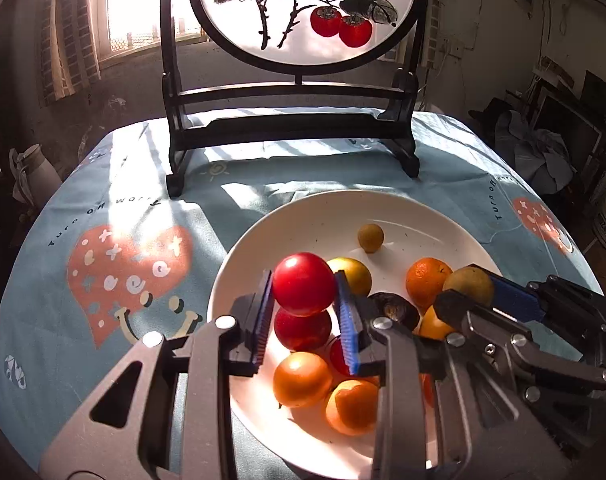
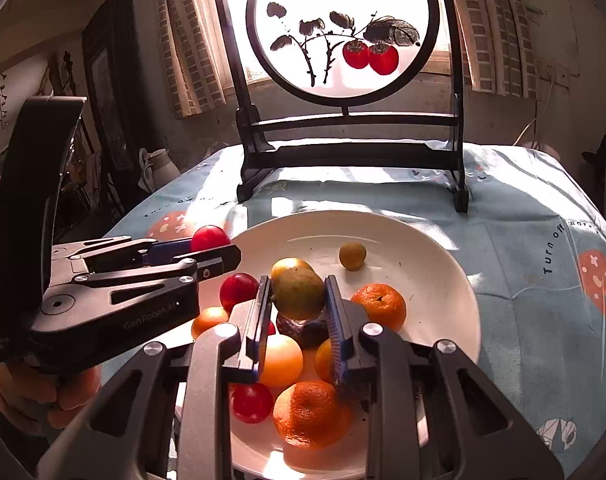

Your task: Organize fruits

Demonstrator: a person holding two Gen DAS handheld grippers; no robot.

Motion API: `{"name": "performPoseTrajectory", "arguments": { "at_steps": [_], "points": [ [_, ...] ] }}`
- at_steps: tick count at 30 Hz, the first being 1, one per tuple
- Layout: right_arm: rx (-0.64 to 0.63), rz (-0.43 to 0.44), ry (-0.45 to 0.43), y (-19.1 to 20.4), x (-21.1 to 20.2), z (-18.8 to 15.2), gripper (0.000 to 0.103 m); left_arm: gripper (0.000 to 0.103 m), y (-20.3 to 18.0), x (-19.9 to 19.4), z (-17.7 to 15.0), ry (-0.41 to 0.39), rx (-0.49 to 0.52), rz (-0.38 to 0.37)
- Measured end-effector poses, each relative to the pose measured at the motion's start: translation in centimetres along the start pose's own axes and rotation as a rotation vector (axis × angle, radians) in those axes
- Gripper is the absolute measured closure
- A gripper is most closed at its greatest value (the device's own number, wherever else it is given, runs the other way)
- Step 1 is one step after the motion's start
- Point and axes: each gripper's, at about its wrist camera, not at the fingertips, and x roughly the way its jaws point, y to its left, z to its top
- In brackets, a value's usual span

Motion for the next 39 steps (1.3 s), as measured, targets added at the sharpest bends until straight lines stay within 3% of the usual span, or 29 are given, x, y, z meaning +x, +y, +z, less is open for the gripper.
{"name": "performPoseTrajectory", "arguments": {
  "at_steps": [6,8,10,14,16,18,22,24,25,26,33,39],
  "points": [
    [-0.016,-0.002,0.016,-0.1,1.0,0.0,0.075,0.072,0.1,1.1,0.0,0.020,-0.001,0.012],
    [-0.019,-0.009,0.023,0.0,0.8,0.1,0.071,0.060,0.1,0.6,-0.1,0.015,-0.002,0.008],
    [-0.022,-0.002,0.021,0.3,0.1,0.2,0.068,0.040,-0.1,-0.8,-0.2,-0.022,0.005,0.032],
    [-0.014,0.001,0.004,0.9,-2.4,0.2,0.054,0.028,-0.4,-4.5,-0.5,-0.080,0.012,0.071],
    [-0.004,-0.010,-0.013,1.2,-4.2,0.0,0.040,0.011,-0.2,-6.8,-1.0,-0.112,-0.007,0.100],
    [-0.007,-0.026,-0.027,1.7,-6.0,-0.3,0.040,0.005,0.0,-8.9,-1.9,-0.136,-0.021,0.091],
    [-0.049,-0.048,-0.023,3.2,-9.1,-1.9,0.031,0.002,-0.1,-12.7,-4.5,-0.156,-0.019,0.090],
    [-0.075,-0.057,-0.011,4.0,-10.6,-3.1,0.020,0.002,-0.3,-14.2,-6.2,-0.152,-0.004,0.104],
    [-0.084,-0.064,0.000,4.3,-11.3,-3.8,0.006,0.002,-0.3,-14.9,-7.1,-0.146,0.003,0.111],
    [-0.088,-0.077,0.009,4.7,-12.1,-4.4,0.004,0.002,-0.4,-15.6,-8.1,-0.142,0.006,0.117],
    [-0.103,-0.123,0.041,6.7,-16.9,-9.2,0.001,0.002,-0.5,-19.7,-14.3,-0.107,-0.008,0.128],
    [-0.109,-0.118,0.051,7.5,-19.2,-11.8,0.001,0.002,-1.0,-22.3,-17.4,-0.094,-0.001,0.139]
  ]
}}
